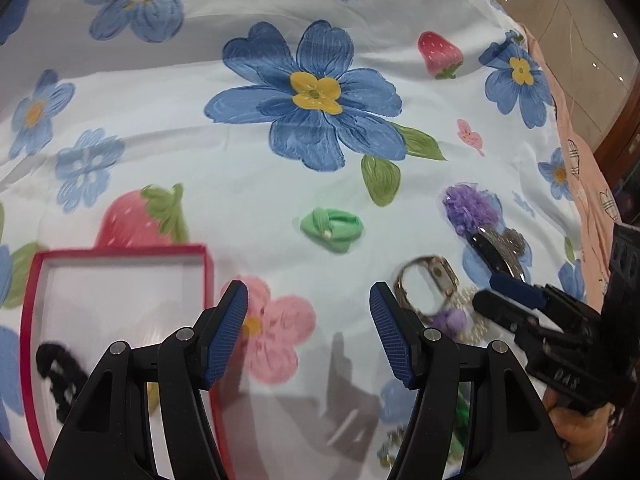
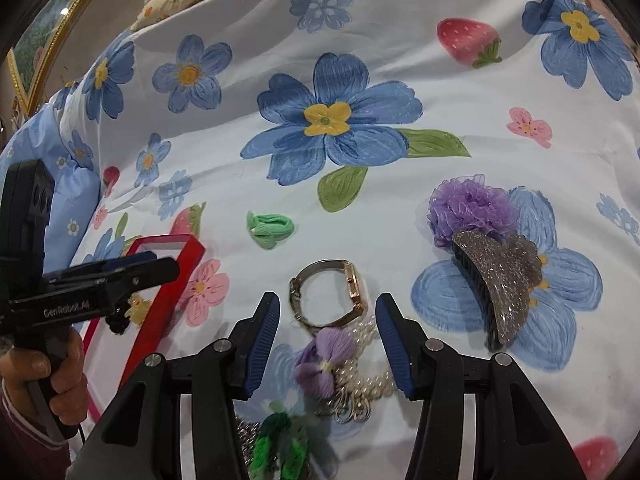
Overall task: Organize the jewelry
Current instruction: 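Move both open tools back over the jewelry pile, then grasp the green hair tie with the left tool while the right tool grasps the gold watch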
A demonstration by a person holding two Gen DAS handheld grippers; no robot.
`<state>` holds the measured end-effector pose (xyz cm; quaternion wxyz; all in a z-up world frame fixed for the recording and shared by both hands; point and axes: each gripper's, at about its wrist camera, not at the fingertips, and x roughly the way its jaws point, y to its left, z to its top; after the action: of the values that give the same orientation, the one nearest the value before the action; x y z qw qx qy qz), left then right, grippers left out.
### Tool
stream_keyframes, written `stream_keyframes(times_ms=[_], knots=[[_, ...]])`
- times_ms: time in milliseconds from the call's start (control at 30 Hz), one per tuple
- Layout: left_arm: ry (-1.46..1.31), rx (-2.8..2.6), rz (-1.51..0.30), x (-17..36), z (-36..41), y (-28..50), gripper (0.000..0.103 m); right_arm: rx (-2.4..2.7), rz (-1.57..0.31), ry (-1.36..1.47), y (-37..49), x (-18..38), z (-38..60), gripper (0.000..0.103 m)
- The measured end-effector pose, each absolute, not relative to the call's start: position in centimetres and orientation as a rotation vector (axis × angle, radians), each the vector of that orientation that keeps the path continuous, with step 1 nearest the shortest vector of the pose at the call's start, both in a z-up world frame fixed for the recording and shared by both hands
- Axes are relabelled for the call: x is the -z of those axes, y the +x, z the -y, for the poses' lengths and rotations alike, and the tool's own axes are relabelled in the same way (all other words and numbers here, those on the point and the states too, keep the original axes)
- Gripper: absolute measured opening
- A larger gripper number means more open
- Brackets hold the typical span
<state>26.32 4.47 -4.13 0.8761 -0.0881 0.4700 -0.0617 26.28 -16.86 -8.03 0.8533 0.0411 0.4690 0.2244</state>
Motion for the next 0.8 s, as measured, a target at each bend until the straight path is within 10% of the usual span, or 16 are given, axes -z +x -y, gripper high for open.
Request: stream_keyframes(times_ms=[400,800], knots=[[-0.17,0.133,-1.015,6.8,-2.9,33.5,0.061,-0.467,-1.048,0.063,28.7,11.1,16.5,0.036],[-0.113,0.196,-1.058,8.4,-1.9,33.2,0.012,-0.466,-1.056,0.042,28.9,11.8,16.2,0.012]])
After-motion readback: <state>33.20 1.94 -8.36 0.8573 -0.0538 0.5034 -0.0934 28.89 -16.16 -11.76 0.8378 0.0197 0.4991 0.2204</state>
